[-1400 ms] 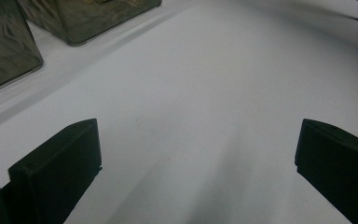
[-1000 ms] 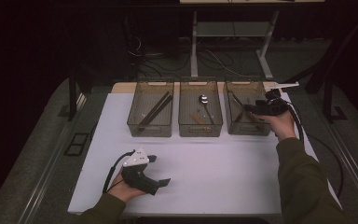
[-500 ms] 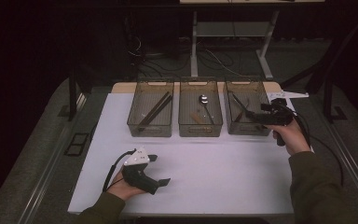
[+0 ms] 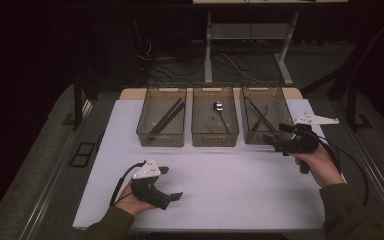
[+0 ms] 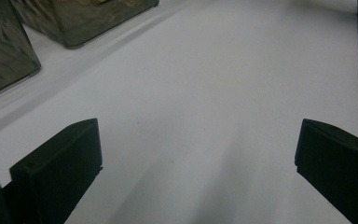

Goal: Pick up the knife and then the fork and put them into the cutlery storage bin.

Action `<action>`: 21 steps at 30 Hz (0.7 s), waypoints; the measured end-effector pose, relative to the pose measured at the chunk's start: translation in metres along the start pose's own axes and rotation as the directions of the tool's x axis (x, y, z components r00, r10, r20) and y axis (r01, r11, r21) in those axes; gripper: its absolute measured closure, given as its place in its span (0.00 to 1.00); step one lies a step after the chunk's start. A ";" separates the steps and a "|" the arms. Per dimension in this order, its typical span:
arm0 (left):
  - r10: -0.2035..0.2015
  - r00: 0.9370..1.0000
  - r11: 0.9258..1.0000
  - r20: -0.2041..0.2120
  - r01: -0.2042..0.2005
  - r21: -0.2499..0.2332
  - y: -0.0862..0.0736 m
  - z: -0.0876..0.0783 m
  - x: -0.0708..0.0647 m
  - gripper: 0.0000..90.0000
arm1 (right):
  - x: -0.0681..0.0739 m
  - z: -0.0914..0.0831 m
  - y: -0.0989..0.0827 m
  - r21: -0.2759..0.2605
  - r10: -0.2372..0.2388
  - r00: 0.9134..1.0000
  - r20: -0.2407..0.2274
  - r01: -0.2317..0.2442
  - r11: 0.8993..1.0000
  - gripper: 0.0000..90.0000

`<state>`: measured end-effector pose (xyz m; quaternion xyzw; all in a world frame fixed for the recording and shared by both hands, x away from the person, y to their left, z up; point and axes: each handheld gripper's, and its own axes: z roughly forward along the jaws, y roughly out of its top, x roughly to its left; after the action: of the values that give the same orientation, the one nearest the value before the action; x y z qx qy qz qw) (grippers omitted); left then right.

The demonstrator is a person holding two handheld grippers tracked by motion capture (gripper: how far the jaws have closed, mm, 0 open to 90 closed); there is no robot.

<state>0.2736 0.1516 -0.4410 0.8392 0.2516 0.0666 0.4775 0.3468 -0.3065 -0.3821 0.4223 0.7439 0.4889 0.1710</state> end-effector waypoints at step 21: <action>-0.004 1.000 1.000 -0.002 0.004 -0.011 0.001 -0.002 -0.001 0.00 | 0.036 -0.015 -0.060 0.022 -0.059 0.995 -0.075 0.061 0.998 0.16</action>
<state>0.2719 0.1522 -0.4394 0.8358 0.2534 0.0679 0.4822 0.2882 -0.2959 -0.4214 0.3833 0.7678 0.4901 0.1526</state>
